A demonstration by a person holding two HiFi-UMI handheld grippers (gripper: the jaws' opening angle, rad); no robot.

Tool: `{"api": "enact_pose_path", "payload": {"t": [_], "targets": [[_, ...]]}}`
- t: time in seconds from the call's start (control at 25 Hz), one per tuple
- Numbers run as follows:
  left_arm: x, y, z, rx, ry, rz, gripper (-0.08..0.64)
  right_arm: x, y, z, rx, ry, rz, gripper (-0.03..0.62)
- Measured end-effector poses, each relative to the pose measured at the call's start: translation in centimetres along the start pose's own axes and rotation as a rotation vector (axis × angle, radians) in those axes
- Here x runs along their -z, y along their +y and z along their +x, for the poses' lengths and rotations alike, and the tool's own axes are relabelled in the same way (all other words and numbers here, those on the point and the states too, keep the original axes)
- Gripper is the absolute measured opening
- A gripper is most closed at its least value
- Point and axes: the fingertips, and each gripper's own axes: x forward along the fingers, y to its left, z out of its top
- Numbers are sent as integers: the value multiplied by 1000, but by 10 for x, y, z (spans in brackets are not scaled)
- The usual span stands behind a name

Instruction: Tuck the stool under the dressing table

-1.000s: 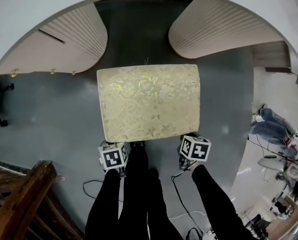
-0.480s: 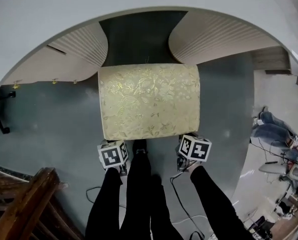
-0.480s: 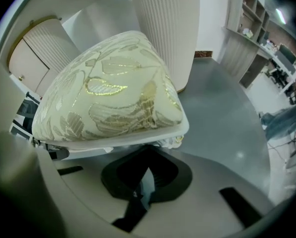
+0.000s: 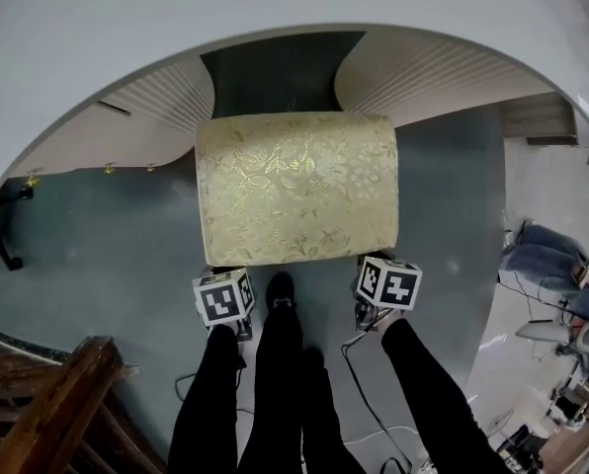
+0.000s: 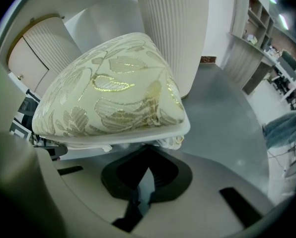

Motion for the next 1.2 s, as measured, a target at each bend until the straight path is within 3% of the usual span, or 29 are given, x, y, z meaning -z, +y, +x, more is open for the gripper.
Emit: {"api": "enact_pose_path", "payload": {"t": [0.84, 1.08, 1.2], "targets": [[-9, -17, 9, 13, 2, -46, 8, -29, -9, 3, 2, -21, -26, 4], [-66, -22, 17, 3, -8, -21, 8, -83, -2, 10, -14, -41, -29, 3], [-70, -21, 15, 1, -24, -30, 8, -84, -1, 9, -23, -46, -38, 4]]}}
